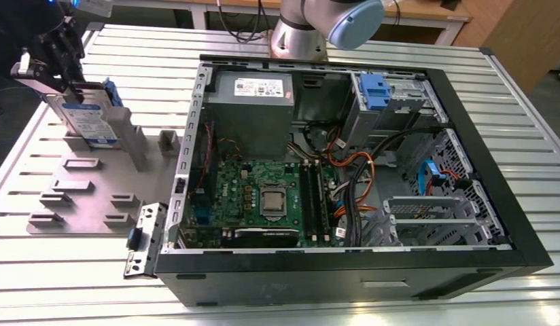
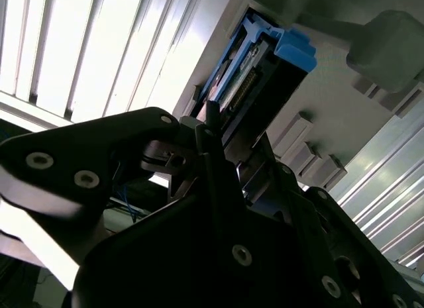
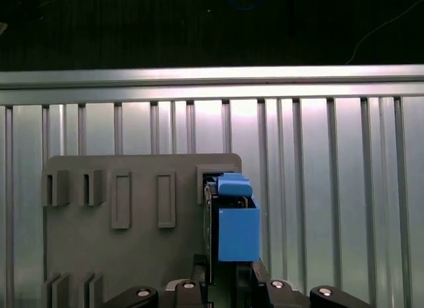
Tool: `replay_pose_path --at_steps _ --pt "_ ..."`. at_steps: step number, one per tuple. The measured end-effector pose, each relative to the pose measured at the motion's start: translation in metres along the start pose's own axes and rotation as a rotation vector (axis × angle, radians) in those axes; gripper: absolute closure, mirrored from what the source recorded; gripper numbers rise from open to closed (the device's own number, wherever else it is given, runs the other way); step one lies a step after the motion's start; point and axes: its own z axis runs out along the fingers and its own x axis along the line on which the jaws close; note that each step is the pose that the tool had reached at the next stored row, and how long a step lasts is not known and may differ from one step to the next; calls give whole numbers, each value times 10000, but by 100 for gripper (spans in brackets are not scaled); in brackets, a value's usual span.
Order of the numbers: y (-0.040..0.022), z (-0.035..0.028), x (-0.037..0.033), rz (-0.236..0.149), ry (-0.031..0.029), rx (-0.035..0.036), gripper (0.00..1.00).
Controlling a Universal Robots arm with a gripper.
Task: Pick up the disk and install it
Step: 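Pick up the disk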
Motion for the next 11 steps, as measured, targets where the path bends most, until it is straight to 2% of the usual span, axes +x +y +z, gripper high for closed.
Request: replay_pose_path --at_steps 4,11 --pt "1 -70 -3 0 2 -3 65" --pt "1 -78 -3 0 8 -3 65"
